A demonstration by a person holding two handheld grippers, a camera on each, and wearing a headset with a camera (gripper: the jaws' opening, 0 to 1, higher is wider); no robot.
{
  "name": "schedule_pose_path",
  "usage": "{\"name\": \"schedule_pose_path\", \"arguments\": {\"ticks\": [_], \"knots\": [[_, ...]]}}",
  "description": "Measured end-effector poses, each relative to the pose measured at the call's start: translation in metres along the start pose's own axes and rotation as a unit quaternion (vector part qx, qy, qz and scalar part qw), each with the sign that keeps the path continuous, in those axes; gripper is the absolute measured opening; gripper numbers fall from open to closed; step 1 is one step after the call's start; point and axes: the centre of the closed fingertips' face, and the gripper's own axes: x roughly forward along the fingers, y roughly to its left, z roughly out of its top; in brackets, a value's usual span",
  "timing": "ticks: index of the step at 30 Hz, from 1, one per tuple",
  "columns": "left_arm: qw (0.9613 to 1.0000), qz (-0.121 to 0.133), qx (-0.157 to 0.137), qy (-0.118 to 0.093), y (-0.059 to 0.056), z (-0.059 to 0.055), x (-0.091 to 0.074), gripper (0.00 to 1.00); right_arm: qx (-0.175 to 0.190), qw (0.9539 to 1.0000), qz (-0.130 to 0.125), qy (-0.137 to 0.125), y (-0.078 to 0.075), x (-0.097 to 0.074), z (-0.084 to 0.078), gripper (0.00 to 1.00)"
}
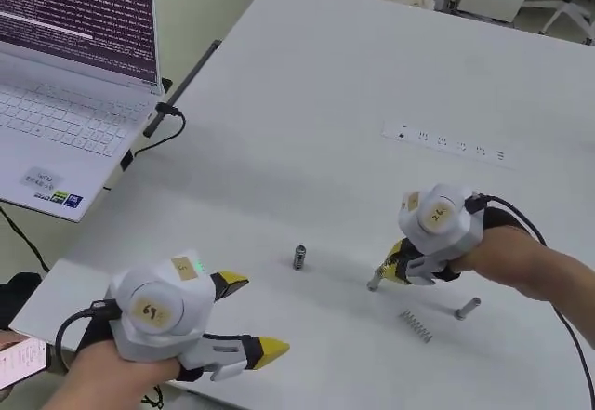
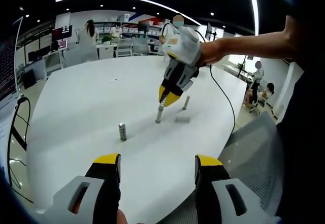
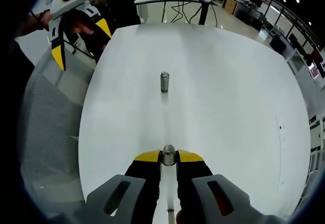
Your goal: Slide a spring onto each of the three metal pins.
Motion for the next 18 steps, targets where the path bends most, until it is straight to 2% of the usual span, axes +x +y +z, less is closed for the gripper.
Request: {"name": "schedule_pose_path", "arguments": {"ticks": [6,18], "knots": [[1.0000,-0.001,0.000,0.001,0.000,0.000,0.001,0.54,-0.004,1.0000,0.005,0.006,-0.002,0.007,-0.002,0.09],[1.0000,0.001,-0.004,0.006,0.002,-0.004,0.000,0.54,-0.019,0.9995,0.012,0.024,0.004,0.024,-0.010,0.09]]}}
